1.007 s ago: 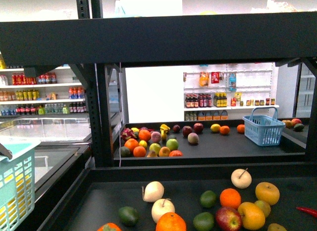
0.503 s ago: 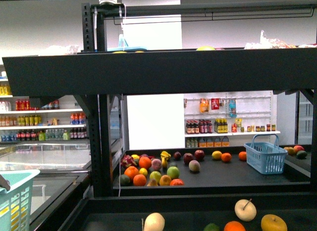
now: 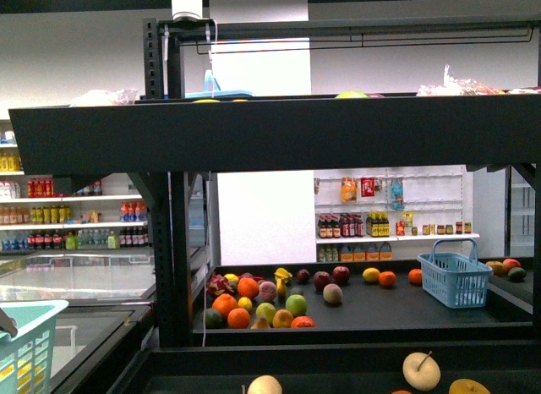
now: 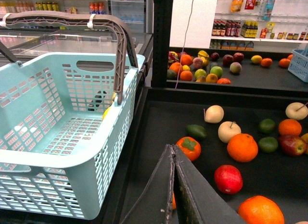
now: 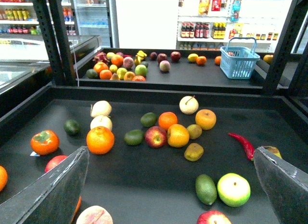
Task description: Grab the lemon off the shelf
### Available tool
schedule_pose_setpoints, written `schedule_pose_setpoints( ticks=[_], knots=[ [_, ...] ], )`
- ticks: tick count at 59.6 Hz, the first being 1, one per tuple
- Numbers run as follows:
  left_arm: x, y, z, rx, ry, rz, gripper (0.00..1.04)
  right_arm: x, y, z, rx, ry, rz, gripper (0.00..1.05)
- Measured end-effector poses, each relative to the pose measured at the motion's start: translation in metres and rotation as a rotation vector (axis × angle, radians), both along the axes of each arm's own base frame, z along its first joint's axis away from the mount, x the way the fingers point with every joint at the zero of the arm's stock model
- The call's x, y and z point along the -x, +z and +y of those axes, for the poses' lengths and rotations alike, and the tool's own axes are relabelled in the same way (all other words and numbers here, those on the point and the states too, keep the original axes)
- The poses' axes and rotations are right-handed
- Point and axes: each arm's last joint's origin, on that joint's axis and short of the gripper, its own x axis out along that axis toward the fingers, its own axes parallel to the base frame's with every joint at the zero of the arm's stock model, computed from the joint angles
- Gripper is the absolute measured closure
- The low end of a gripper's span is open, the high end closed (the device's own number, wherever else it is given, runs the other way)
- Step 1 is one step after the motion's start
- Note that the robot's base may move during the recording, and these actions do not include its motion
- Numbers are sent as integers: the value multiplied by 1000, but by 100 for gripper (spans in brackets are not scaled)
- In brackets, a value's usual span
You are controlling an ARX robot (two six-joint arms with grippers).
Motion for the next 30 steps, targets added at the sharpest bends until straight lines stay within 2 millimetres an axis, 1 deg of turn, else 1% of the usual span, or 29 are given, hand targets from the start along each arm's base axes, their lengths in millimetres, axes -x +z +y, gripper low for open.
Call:
schedule_pose_setpoints(
  ticks=[15, 24, 30],
  knots=[
    [0, -10, 0, 0, 0, 3, 102, 0, 0, 0, 0, 0, 0, 2],
    [0, -12, 0, 0, 0, 0, 102, 0, 0, 0, 0, 0, 0, 2],
    [0, -22, 0, 0, 1, -2, 102, 0, 0, 0, 0, 0, 0, 2]
  ],
)
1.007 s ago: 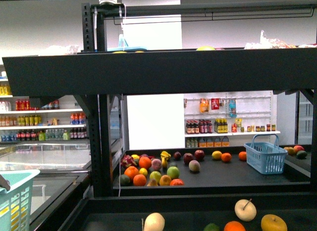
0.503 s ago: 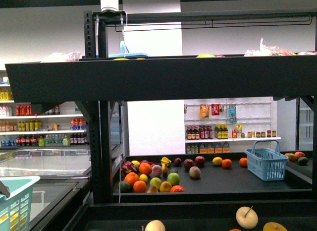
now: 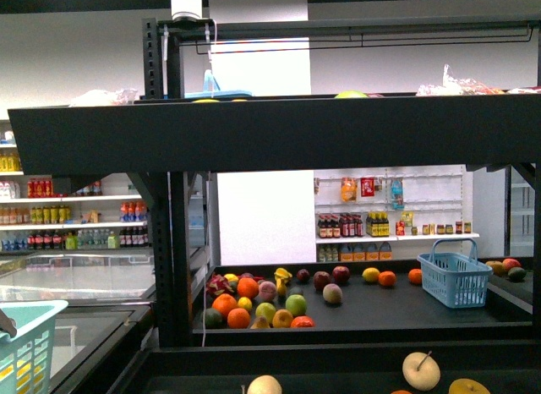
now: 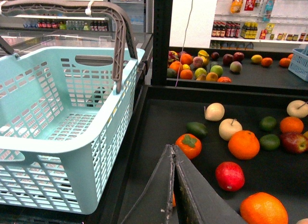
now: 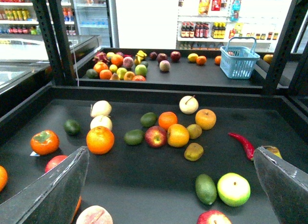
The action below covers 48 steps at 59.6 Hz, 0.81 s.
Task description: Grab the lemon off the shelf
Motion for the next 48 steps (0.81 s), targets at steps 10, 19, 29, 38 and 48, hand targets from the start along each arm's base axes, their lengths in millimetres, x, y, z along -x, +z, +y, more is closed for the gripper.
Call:
schedule_pose_setpoints(
  ticks=[10, 19, 29, 38, 48],
  knots=[
    [0, 0, 0, -1, 0, -4, 102, 0, 0, 0, 0, 1, 0, 2],
    [0, 0, 0, 0, 0, -4, 101, 0, 0, 0, 0, 2, 0, 2],
    [0, 0, 0, 0, 0, -4, 63, 0, 0, 0, 0, 1, 0, 2],
    [0, 0, 0, 0, 0, -4, 33, 0, 0, 0, 0, 2, 0, 2],
    [0, 0, 0, -2, -1, -4, 7, 0, 0, 0, 0, 1, 0, 2]
  ],
)
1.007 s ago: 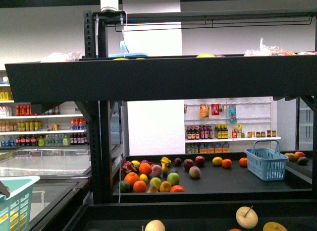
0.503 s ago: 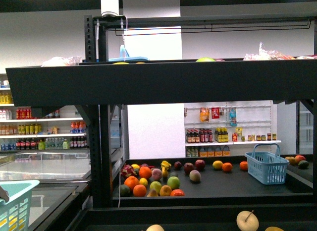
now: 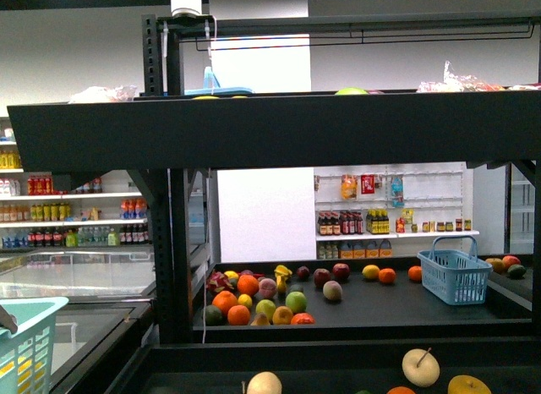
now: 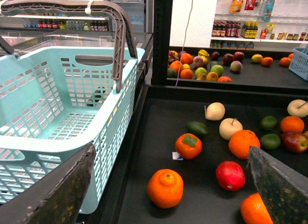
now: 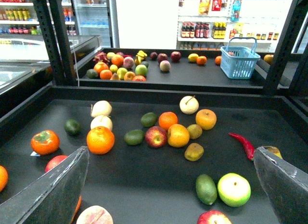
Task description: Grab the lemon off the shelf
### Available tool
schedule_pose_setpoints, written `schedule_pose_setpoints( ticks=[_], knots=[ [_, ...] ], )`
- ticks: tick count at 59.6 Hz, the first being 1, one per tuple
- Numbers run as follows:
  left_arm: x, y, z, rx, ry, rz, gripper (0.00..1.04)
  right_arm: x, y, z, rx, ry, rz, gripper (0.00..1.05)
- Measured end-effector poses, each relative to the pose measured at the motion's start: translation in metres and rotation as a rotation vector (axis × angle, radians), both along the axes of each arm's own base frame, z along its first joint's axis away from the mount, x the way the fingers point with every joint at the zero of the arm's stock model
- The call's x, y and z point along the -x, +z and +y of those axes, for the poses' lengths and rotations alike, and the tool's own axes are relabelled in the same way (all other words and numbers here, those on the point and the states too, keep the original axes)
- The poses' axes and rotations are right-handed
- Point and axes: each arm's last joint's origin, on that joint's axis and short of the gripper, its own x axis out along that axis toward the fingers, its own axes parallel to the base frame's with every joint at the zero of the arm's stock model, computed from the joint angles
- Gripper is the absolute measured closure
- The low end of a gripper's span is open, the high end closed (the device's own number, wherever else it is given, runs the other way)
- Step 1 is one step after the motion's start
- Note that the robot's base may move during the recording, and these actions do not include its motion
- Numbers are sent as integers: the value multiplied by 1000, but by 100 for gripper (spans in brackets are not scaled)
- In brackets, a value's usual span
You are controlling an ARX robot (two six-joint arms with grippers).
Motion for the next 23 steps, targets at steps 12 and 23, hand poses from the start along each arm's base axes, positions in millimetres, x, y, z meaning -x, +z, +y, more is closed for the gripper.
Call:
schedule_pose_setpoints(
  ticks=[12, 23],
  knots=[
    [0, 0, 0, 0, 0, 0, 8, 0, 0, 0, 0, 0, 0, 2],
    [0, 0, 0, 0, 0, 0, 8, 0, 0, 0, 0, 0, 0, 2]
  ],
)
